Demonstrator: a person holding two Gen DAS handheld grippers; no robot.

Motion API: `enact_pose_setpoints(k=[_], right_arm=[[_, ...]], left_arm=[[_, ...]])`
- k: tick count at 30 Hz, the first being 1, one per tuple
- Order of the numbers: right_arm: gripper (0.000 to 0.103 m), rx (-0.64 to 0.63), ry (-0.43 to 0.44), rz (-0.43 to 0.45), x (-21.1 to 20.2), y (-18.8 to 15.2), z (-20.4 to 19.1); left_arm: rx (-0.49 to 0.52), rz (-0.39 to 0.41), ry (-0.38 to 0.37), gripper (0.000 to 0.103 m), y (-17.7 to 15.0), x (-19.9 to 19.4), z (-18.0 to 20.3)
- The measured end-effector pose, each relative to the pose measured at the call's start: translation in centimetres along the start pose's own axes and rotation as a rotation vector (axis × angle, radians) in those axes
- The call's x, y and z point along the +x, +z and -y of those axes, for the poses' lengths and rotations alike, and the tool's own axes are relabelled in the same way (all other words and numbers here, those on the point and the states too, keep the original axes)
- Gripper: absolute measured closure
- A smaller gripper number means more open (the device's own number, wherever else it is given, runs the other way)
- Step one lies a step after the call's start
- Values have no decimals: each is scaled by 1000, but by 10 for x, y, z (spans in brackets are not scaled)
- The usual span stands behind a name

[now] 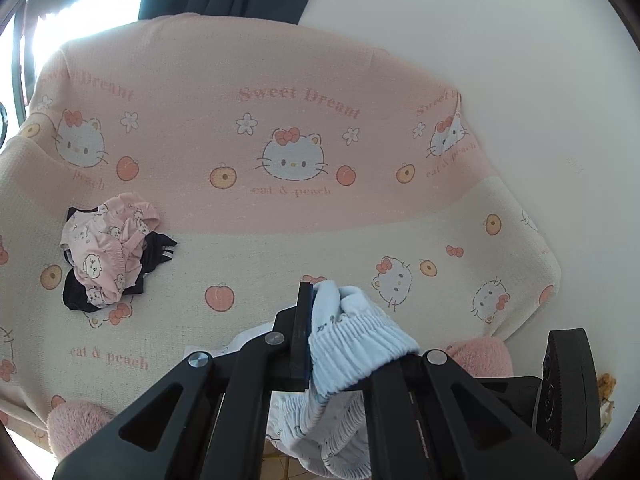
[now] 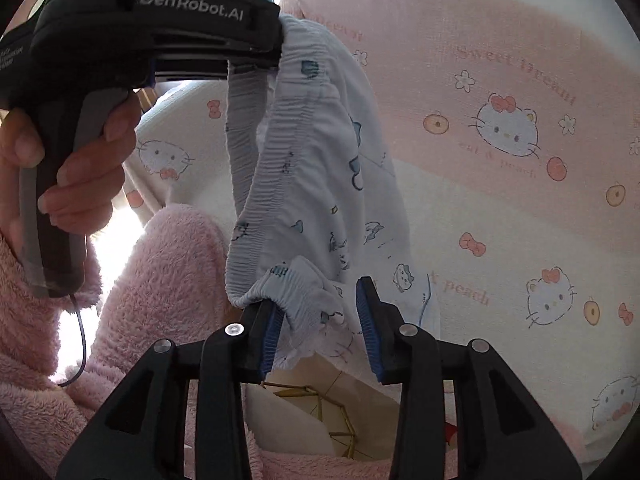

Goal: Fold clothes
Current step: 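Lift the pants off the pile with both grippers, holding the waistband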

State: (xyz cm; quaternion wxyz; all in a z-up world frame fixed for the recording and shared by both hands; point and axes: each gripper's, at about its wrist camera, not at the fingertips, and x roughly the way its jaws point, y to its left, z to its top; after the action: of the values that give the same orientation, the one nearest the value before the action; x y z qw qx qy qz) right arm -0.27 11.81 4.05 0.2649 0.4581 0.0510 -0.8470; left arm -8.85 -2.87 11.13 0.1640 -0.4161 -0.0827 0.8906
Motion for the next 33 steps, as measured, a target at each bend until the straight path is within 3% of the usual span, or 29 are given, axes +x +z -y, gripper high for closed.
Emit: enact_pose_setpoints(k=[6, 8, 9, 10, 13, 16, 18, 22, 25, 28, 29, 31, 33], right_arm=[[60, 11, 79, -64, 39, -6, -2], [69, 31, -2, -46, 54, -1, 2], [86, 41, -47, -36, 61, 2, 5], [91, 52, -92, -26, 68, 4, 7], [93, 195, -202, 38, 57, 10, 45], [93, 253, -341, 70, 39, 13, 76], [93, 297, -356, 112, 21, 16, 84], [93, 366, -344, 184, -11, 26, 92], [93, 391, -305, 210, -23, 33, 85], [92, 415, -278, 236, -26, 35, 78], [92, 432, -265, 249, -29, 35, 79], [92, 449, -245, 265, -36, 34, 84], [91, 428, -284, 253, -38, 34, 88]], left_arm=[[-23, -25, -40, 99, -9, 10, -1], [-22, -40, -29, 99, -13, 16, -4], [-26, -55, -12, 99, -17, 21, -10], [-31, -71, 4, 99, -21, 25, -16], [-43, -117, 54, 99, -32, 39, -33], [-64, -185, 91, 97, -47, 60, -50], [-96, -252, 73, 92, -61, 80, -56], [-151, -363, 27, 57, -91, 115, -54], [-176, -418, -1, 56, -115, 134, -40], [-176, -468, -5, 56, -139, 152, -26], [-145, -479, 24, 65, -148, 155, -22], [-126, -467, 67, 98, -151, 151, -25], [-129, -427, 91, 98, -146, 139, -33]])
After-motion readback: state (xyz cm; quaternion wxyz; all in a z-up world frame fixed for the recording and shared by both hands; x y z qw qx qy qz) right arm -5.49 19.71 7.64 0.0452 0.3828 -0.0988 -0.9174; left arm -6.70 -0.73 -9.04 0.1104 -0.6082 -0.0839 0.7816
